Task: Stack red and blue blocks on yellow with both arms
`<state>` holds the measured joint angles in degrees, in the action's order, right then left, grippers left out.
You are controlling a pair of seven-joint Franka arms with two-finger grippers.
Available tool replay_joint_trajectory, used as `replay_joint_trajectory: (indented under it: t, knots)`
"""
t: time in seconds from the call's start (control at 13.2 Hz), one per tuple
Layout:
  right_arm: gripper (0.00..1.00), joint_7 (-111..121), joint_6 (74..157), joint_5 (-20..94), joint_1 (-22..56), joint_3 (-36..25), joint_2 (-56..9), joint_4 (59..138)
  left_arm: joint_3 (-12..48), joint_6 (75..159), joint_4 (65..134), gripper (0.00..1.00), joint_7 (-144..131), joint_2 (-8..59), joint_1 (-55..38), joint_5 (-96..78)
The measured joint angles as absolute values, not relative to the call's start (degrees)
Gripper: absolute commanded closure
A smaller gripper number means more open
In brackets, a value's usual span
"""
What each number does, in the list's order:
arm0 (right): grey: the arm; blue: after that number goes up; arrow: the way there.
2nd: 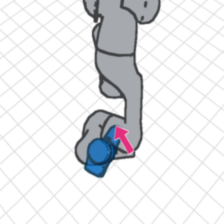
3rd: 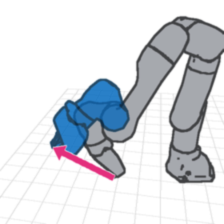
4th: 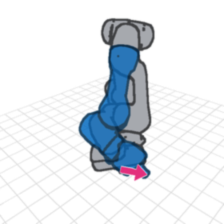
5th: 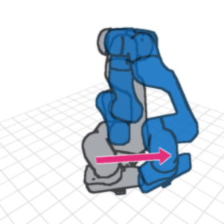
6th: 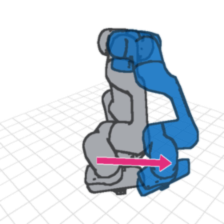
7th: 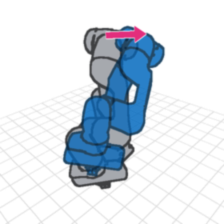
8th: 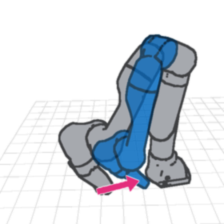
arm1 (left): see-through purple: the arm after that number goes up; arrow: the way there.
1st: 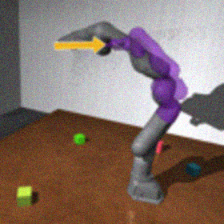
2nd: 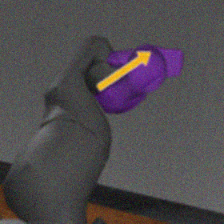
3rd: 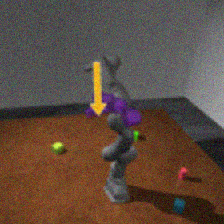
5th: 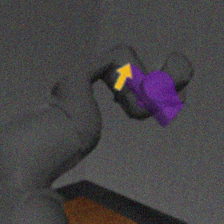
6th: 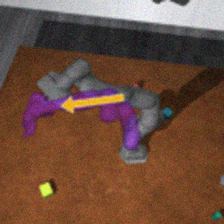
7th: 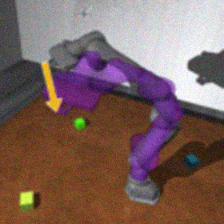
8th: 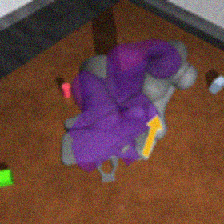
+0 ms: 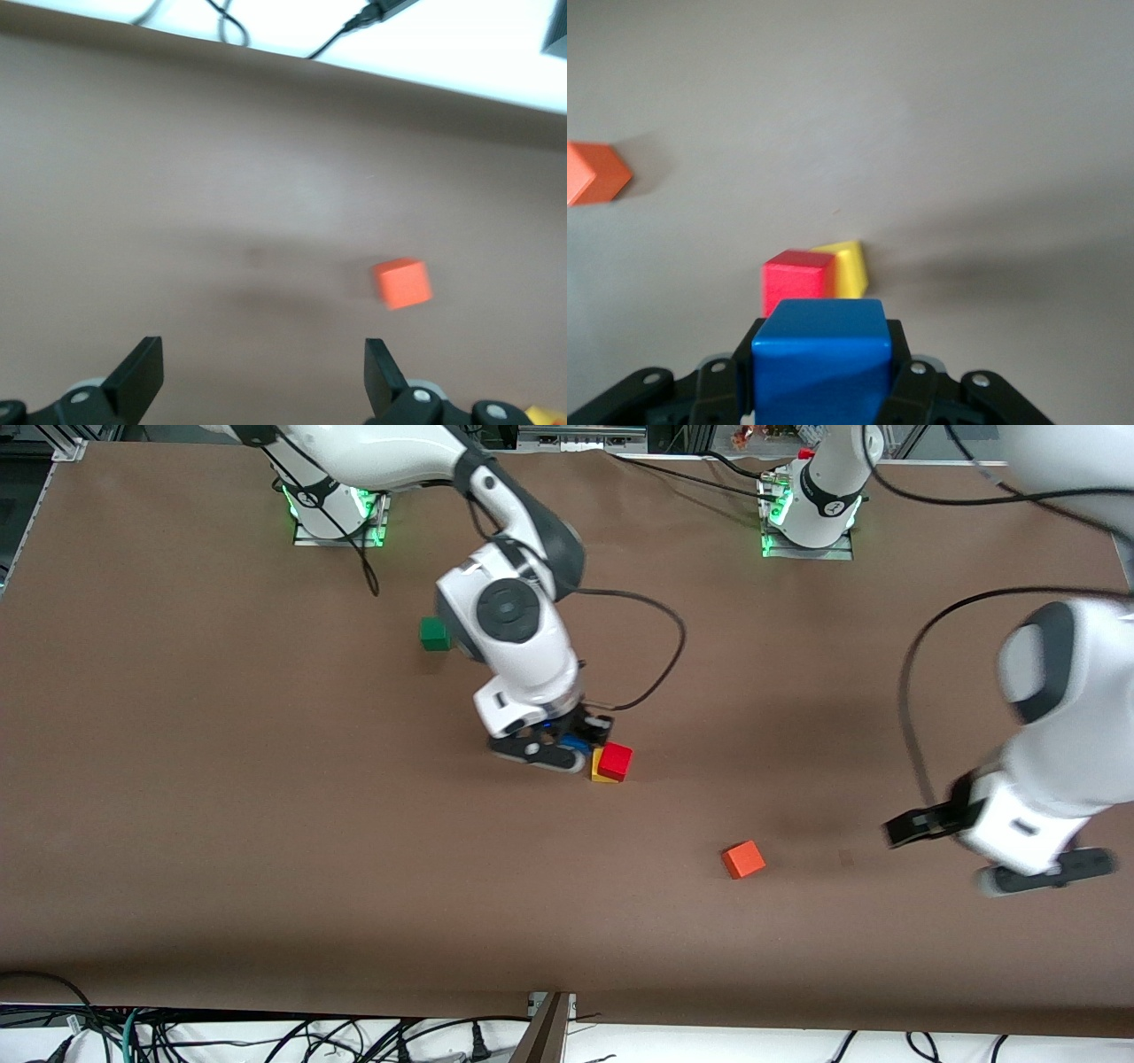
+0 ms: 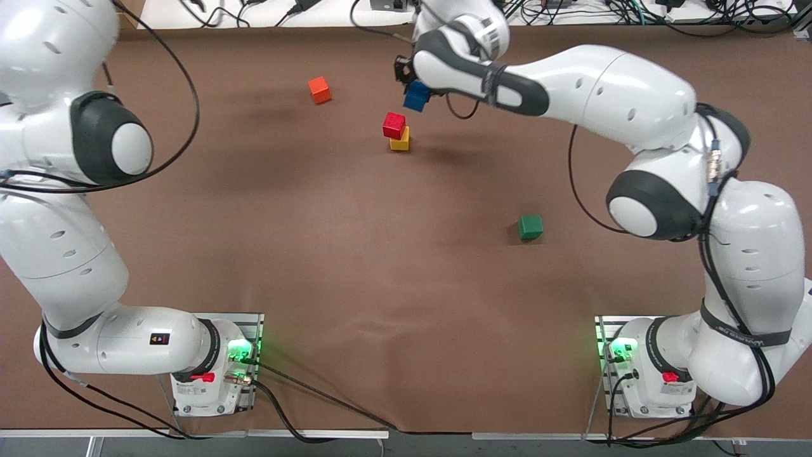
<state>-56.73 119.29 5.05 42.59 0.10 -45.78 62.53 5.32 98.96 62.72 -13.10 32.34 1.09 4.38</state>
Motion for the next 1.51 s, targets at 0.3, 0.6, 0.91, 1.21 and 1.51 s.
replay_joint_trajectory:
  t: [0.3,0.6,0.91,1.21,1.51]
  knots:
    - [0.46,-57.8,124.2,2.8,45.2,-0.9,-48.9,60.6,5.2,92.6,62.9,0.00,-1.3,25.5,7.8,4.4]
    - [0.45,-57.8,127.9,-1.0,46.4,-0.9,-51.0,60.5,5.2,90.7,70.5,0.00,0.7,17.2,9.7,4.4]
    - [0.42,-57.8,128.2,-3.7,46.7,-0.9,-51.7,60.5,5.3,90.8,76.7,0.00,0.7,13.8,9.7,4.4]
    - [0.42,-57.8,128.2,-4.1,47.0,-0.9,-52.3,60.5,5.5,90.9,77.4,0.00,0.7,14.0,9.7,4.4]
    - [0.25,-57.8,128.2,-4.1,47.0,-1.0,-52.3,60.5,5.9,90.9,77.4,0.00,0.7,14.0,9.7,4.4]
